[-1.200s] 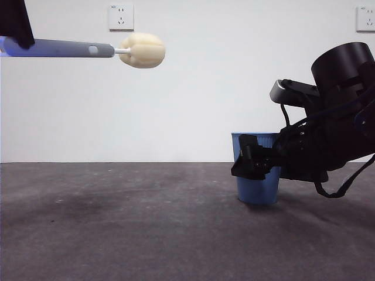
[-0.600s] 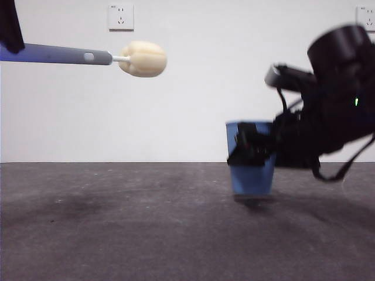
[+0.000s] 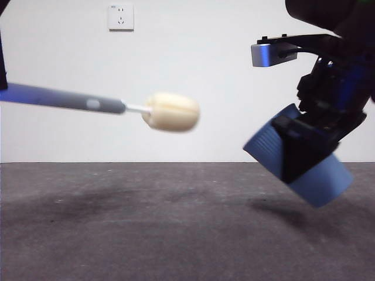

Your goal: Pick up the cup brush,pick up the cup,insert the brush into the cup,clean the cup,put the cup brush back,put the cup back to the fixed position on the table

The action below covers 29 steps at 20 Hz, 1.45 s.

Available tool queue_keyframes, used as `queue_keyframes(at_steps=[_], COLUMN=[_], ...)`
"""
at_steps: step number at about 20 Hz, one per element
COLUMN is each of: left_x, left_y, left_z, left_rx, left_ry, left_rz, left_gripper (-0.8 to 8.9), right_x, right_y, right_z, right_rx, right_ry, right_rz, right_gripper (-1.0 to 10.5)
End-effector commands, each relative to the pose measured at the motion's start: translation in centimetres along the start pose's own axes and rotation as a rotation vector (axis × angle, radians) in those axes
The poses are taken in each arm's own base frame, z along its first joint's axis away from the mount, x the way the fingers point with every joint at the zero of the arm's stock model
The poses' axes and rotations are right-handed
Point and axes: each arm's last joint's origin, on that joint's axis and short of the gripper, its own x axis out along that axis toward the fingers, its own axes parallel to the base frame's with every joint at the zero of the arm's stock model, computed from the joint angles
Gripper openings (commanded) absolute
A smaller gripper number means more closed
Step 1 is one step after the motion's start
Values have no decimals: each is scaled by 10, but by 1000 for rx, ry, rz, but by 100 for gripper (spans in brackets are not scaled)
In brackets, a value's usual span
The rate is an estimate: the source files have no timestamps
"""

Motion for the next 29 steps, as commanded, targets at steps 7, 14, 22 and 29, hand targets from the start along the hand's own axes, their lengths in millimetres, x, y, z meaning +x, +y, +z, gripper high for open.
queue_keyframes(at_steps=[7,14,22,29], left_x=[3,5,35,41], left_y=[-18,-32,-48,-63], left_z=[2,6,30,44], left_rx=[196,263,255,252], left_ry=[3,5,11,-73], left_rz=[-151,-180,-225,-270], left_gripper=[-8,-8,-8,-8], right_x=[-14,-20,-32,-38], right_y=[10,29,67,82], right_z=[11,17,27,29], right_rx=[-595,-702,-831,-884], right_ry=[193,160,59,17], right_rz=[-204,-198,-159,-141], right_gripper=[-17,-17,-17,-17])
